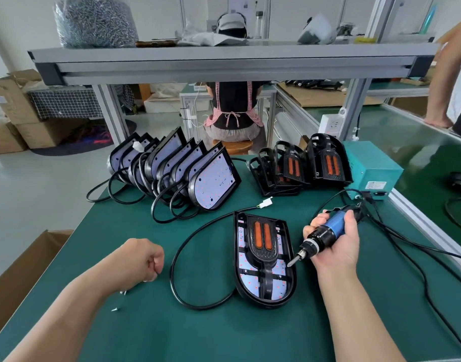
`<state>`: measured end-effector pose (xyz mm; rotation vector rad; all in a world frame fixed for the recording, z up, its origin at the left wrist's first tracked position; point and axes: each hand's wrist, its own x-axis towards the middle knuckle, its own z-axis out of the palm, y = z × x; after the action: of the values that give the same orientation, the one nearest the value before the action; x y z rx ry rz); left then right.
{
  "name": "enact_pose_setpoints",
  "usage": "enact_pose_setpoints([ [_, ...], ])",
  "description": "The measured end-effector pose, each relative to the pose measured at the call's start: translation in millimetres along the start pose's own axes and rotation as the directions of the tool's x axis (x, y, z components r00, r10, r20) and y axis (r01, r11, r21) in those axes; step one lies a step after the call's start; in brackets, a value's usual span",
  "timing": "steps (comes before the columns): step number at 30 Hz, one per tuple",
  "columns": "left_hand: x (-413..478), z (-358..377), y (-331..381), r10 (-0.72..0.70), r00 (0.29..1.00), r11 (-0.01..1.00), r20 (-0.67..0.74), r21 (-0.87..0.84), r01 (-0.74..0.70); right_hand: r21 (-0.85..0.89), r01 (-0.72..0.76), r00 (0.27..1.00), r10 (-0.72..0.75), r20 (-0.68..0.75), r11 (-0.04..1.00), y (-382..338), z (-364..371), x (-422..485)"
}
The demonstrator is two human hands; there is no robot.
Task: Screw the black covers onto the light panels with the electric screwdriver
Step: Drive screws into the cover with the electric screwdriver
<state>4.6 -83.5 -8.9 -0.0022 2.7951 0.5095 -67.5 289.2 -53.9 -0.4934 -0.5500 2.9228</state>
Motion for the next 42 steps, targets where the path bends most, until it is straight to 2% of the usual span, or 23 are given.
enact_pose_setpoints([
  [3,1,3,3,0.019,0.996,0.999,-0.082,0.044,-0.015,0.0,-0.001,1.0,0.001,0.002,1.0,1,0,0],
  [9,0,2,28,0.096,0.937,0.96,-0.336,-0.217,-0.177,0.015,0.01,1.0,-0.01,-0.007,1.0,1,0,-2],
  [14,2,4,51,0.047,0.926,0.817,-0.376,-0.518,-0.252,-0.001,0.02,1.0,-0.02,-0.01,1.0,1,11,-6],
  [18,8,10,73,-0.008,0.935,0.63,-0.354,-0.728,-0.27,-0.011,0.04,0.999,-0.04,0.036,0.999,1,31,-14],
  [22,13,17,107,-0.044,0.968,0.307,-0.248,-0.925,-0.223,-0.017,0.05,0.998,-0.05,0.035,0.999,4,57,-20],
  [26,11,23,141,0.022,0.988,0.038,-0.156,-0.987,-0.157,0.007,0.077,0.997,-0.077,-0.004,0.997,9,84,-25],
  [31,8,32,161,0.058,0.996,-0.166,-0.061,-0.985,-0.05,0.03,0.104,0.994,-0.103,-0.042,0.994,13,99,-26],
  [36,5,35,156,0.057,0.998,-0.263,-0.03,-0.965,-0.014,0.025,0.124,0.989,-0.121,-0.084,0.992,13,95,-23],
  [42,2,41,160,-0.043,0.994,-0.23,-0.097,-0.968,-0.105,-0.031,0.163,0.979,-0.165,-0.121,0.986,16,90,-18],
])
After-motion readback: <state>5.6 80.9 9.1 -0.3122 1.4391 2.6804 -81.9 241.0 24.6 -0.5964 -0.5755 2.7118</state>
